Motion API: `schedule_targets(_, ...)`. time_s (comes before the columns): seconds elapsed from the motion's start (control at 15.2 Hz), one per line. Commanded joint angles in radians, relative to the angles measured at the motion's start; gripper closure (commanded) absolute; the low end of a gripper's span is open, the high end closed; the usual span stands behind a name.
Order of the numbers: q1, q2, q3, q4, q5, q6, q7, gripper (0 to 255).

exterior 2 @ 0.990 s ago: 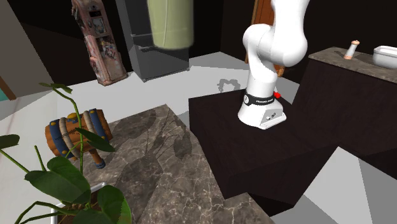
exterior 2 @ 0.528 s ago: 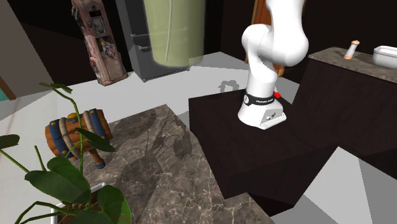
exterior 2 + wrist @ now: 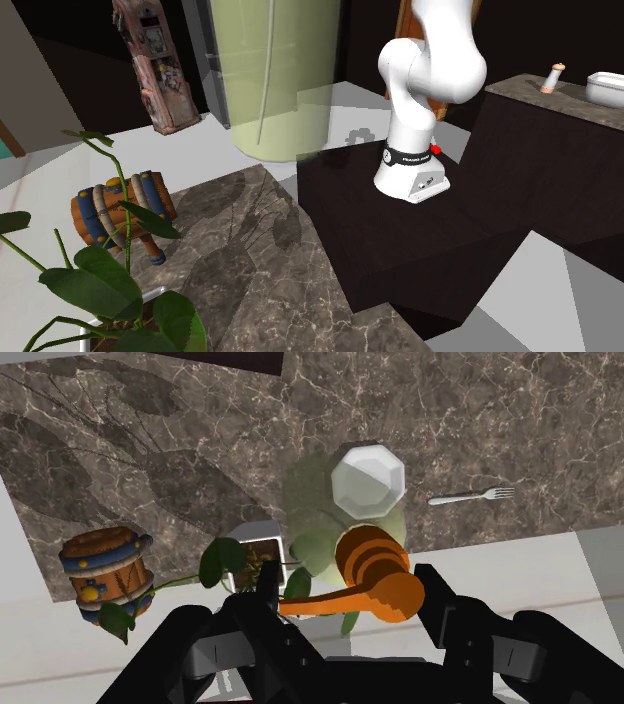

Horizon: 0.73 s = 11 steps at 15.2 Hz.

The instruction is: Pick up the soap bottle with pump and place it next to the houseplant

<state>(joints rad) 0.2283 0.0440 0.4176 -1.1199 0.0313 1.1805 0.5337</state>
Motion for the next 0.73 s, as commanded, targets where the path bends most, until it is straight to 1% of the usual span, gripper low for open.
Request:
schedule_targets(0.0,-0.007,-0.028,-0.005,-0.064,0.012,0.039,-0.008,255)
schedule_targets(0.33,-0.02,-0.092,-0.018,-0.214,0.037,0.129,-0.031,255)
schedule_targets(0.66,-0.025,-0.139,-0.027,-0.34,0.054,0.21,-0.049,255)
